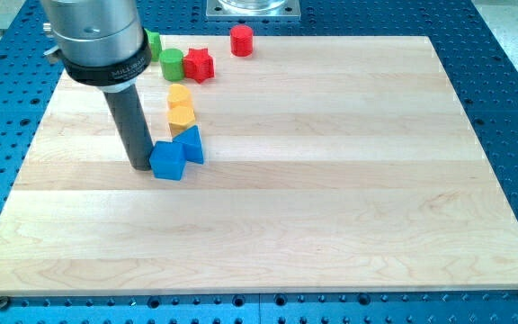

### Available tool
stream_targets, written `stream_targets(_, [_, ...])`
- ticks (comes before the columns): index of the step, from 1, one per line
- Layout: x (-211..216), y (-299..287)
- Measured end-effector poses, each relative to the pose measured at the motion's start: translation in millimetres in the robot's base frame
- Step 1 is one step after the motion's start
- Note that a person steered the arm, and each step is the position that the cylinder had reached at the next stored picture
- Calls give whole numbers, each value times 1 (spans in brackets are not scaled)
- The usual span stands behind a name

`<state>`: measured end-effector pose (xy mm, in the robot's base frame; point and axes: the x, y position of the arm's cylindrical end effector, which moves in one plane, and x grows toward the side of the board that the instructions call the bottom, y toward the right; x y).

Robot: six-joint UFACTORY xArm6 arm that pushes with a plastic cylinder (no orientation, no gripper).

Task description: Make a vertical line out of yellow blocks and blue blocks

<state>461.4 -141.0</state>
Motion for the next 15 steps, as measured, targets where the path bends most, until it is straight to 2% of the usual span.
stream_targets(2, [81, 20])
stream_targets(3, [73, 125])
stream_targets(4, [-13, 152])
stream_targets(5, [-45, 134])
stream_targets(6, [-35, 109])
stream_targets(9, [-12, 103])
stream_targets(15, [-9, 76])
